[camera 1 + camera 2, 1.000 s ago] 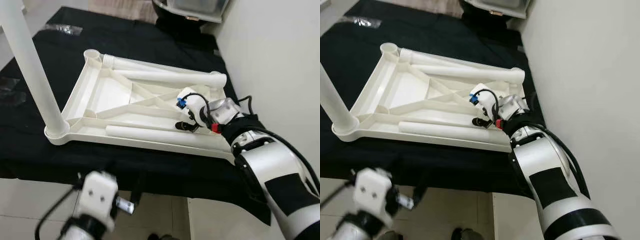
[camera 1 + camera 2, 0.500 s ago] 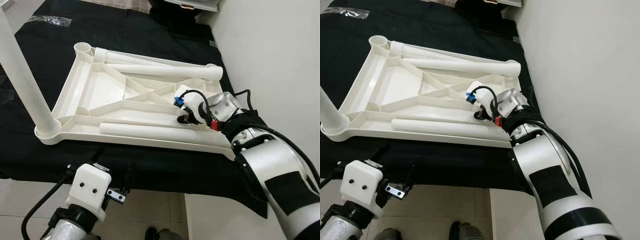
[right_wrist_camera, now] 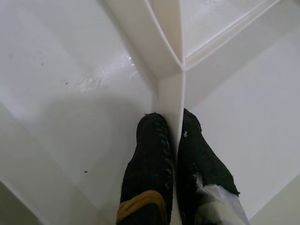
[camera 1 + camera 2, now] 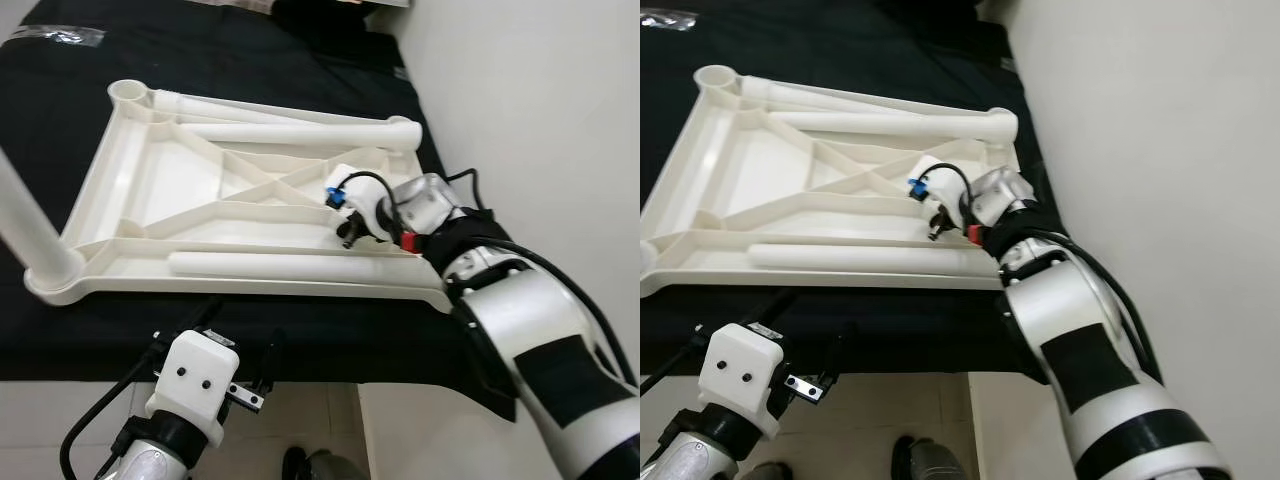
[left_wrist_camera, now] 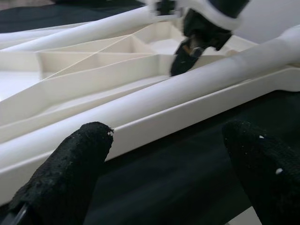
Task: Building children table
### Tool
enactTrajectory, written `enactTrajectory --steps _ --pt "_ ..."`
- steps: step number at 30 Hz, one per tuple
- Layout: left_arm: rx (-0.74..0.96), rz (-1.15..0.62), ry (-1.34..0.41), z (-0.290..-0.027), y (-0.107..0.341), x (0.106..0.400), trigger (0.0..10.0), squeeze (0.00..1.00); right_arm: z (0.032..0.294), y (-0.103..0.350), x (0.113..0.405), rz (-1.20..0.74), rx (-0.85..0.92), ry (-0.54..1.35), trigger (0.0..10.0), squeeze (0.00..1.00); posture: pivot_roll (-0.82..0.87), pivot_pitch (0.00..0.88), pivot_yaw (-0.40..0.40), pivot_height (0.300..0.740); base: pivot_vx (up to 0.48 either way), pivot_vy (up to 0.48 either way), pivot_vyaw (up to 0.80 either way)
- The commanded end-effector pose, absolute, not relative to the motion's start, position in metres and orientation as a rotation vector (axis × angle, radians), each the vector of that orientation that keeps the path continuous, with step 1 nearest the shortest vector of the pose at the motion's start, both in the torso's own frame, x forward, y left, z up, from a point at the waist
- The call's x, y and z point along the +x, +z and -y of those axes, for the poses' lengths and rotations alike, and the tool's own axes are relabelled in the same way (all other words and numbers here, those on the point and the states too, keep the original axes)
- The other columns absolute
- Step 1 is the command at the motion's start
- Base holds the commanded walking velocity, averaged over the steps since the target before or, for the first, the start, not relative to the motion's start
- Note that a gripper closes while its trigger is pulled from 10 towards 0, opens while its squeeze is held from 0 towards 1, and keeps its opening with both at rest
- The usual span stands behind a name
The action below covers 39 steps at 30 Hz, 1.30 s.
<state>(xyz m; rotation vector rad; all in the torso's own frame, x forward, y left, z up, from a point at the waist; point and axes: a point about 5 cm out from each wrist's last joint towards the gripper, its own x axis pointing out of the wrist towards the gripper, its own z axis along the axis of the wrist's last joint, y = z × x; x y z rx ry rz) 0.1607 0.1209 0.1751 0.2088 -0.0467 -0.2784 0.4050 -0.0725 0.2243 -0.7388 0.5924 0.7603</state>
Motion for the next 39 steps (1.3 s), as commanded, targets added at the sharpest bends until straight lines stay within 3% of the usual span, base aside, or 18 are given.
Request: enactTrajectory --steps 1,4,10,18,26,27,30,31,32,38,39 --pt "0.203 0.022 -0.29 -0.117 0.17 0.159 10.0 0.0 0.053 0.197 0.394 -0.672 -0.671 0.83 0.0 0.0 0.04 0.258 -0.236 0.74 0.0 0.0 0.0" --pt "0.197 0.028 -0.299 -0.113 0.171 0.159 10.0 0.0 0.043 0.199 0.392 -0.668 -0.637 0.83 0.0 0.0 0.03 0.256 -0.24 0.74 0.0 0.0 0.0" --pt "0.193 0.024 -0.312 -0.106 0.168 0.157 10.0 0.0 -0.008 0.215 0.379 -0.62 -0.459 0.891 0.0 0.0 0.03 0.247 -0.256 0.74 0.0 0.0 0.0" --pt "0.2 0.023 -0.324 -0.1 0.165 0.157 10.0 0.0 -0.048 0.236 0.367 -0.532 -0.377 0.958 0.0 0.0 0.02 0.231 -0.262 0.74 0.0 0.0 0.0" --pt "0.21 0.024 -0.329 -0.098 0.163 0.157 10.0 0.0 -0.06 0.24 0.363 -0.483 -0.37 0.955 0.0 0.0 0.02 0.224 -0.266 0.74 0.0 0.0 0.0" --pt "0.21 0.018 -0.329 -0.097 0.162 0.156 10.0 0.0 -0.06 0.241 0.364 -0.465 -0.394 0.964 10.0 0.0 0.03 0.222 -0.266 0.74 0.0 0.0 0.0" --pt "0.212 0.015 -0.328 -0.098 0.161 0.156 10.0 0.0 -0.06 0.241 0.364 -0.454 -0.402 0.966 10.0 0.0 0.02 0.222 -0.264 0.74 0.0 0.0 0.0" --pt "0.212 0.014 -0.328 -0.098 0.161 0.156 10.0 0.0 -0.059 0.241 0.365 -0.447 -0.402 0.974 10.0 0.84 0.02 0.223 -0.261 0.74 0.0 0.0 0.0" --pt "0.213 0.012 -0.328 -0.098 0.16 0.156 10.0 0.0 -0.057 0.243 0.366 -0.44 -0.39 0.976 10.0 1.0 0.02 0.221 -0.26 0.74 0.0 0.0 0.0" --pt "0.215 0.007 -0.328 -0.098 0.157 0.156 10.0 0.0 -0.048 0.266 0.376 -0.359 -0.308 0.932 10.0 1.0 0.03 0.219 -0.257 0.74 0.0 0.0 0.0" --pt "0.217 0.005 -0.328 -0.098 0.157 0.156 10.0 0.0 -0.043 0.272 0.378 -0.349 -0.296 0.918 10.0 0.52 0.03 0.221 -0.254 0.74 0.0 0.0 0.0"
